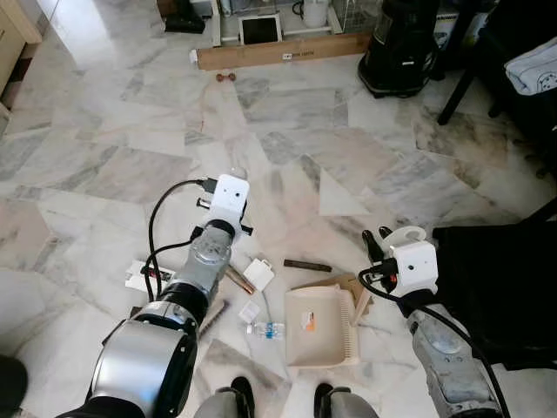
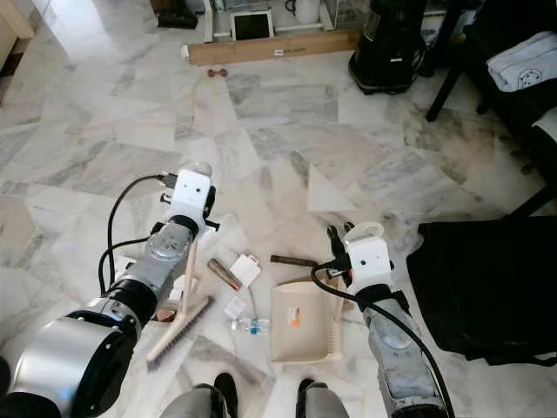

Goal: Sweep floor

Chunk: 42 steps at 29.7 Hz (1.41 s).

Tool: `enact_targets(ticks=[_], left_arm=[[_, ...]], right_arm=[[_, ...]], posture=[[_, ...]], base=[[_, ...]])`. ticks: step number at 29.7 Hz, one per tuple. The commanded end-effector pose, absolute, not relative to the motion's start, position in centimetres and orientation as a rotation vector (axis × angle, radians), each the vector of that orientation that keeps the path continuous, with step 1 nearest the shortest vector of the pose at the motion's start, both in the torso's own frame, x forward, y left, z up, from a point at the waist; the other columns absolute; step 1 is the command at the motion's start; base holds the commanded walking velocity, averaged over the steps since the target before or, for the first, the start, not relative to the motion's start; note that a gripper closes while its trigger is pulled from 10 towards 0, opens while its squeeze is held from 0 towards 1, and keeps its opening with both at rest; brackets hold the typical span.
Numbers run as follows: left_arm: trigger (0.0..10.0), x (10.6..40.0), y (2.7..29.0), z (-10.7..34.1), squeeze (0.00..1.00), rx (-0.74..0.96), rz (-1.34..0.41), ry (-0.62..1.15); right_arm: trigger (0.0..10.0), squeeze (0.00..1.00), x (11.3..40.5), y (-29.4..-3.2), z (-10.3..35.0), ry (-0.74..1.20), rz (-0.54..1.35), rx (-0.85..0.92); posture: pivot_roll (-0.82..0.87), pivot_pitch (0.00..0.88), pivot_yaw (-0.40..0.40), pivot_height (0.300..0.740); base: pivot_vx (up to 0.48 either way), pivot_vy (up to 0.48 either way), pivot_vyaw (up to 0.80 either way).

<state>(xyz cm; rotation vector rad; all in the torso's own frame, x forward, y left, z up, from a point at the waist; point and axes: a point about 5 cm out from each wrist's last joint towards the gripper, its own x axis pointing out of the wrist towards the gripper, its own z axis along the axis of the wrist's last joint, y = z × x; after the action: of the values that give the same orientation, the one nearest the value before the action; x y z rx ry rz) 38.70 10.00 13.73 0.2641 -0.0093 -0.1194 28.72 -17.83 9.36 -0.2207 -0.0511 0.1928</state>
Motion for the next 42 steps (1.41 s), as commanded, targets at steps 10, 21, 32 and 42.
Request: enact_targets(ticks=[10, 21, 32, 42], left_arm=[[9.3, 38.5, 9.5, 12.6, 0.0, 0.256, -0.083, 0.069], [9.5, 38.8, 9.6, 13.6, 0.0, 0.386, 0.008, 0.003], [9.7, 37.7, 12.1, 11.0, 0.0, 0.055, 0.077, 0.105], [9.7, 37.7, 10.3, 10.8, 0.0, -0.199, -0.021, 0.151]], right_arm=[[10.0, 0.0, 26.9, -18.9, 7.8, 0.055, 0.177, -0.243], [10.0, 0.0, 26.5, -18.7, 7.9, 0.065, 0.171, -0.238], [10.0, 0.0, 26.6, -18.2, 7.8, 0.067, 0.174, -0.228], [10.0, 0.0, 26.5, -18.4, 7.9, 0.068, 0.173, -0.231]], posture=[[-0.28, 0.263, 0.065, 0.74], [-0.27, 0.258, 0.073, 0.74], [-0.26, 0.255, 0.078, 0.74], [-0.28, 0.257, 0.073, 0.74]], base=[[0.0, 0.0, 0.0], [0.0, 0.0, 0.0], [0.0, 0.0, 0.0], [0.0, 0.0, 0.0]])
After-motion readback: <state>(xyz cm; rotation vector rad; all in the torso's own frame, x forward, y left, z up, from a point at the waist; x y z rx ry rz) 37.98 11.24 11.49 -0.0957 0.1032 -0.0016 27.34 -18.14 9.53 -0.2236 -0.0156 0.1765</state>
